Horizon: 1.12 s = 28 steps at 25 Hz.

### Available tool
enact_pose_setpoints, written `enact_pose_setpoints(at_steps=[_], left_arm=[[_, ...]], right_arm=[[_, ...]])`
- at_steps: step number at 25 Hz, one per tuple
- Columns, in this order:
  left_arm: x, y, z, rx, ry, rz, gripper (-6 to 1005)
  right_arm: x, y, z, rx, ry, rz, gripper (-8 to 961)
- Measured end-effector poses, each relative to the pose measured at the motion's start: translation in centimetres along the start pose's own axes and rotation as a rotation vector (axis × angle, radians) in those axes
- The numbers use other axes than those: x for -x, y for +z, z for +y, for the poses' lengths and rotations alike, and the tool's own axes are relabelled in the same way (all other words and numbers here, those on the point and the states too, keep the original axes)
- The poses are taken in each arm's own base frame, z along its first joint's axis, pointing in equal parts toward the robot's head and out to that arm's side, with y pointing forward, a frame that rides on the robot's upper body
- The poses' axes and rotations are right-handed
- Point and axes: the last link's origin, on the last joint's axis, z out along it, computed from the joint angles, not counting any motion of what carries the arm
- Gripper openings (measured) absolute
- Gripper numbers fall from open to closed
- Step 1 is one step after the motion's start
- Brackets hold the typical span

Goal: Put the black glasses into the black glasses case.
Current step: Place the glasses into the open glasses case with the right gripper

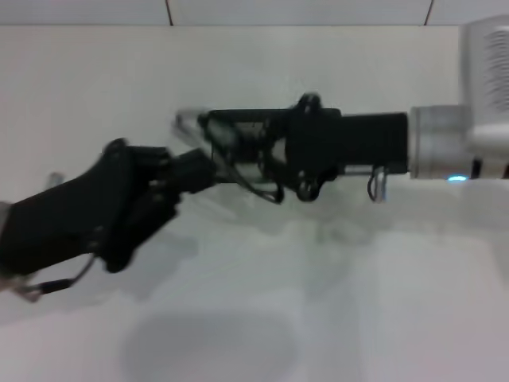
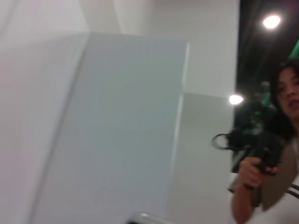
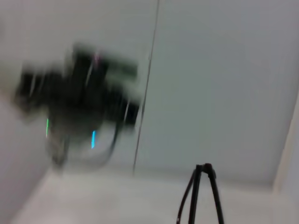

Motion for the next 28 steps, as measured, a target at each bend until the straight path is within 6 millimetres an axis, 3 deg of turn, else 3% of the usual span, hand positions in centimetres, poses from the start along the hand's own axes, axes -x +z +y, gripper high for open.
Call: enact_pose_setpoints(at_steps=[4, 11, 28], left_arm=[[-0.8, -2.0, 0.5, -0.075, 0.023, 0.027, 41], [-0.9, -2.5, 0.5, -0.108, 0.033, 0.044, 42], [-1.1, -3.0, 0.6, -0.143, 0.042, 0.066, 42]], right_arm=[[0.8, 0.7, 0.4, -0.041, -0.153, 0.262, 71], [2.6, 2.4, -0.7, -0.109, -0.313, 0.529, 71], [0.2, 6.1, -2.2, -0.166, -0.383, 0.745, 72]])
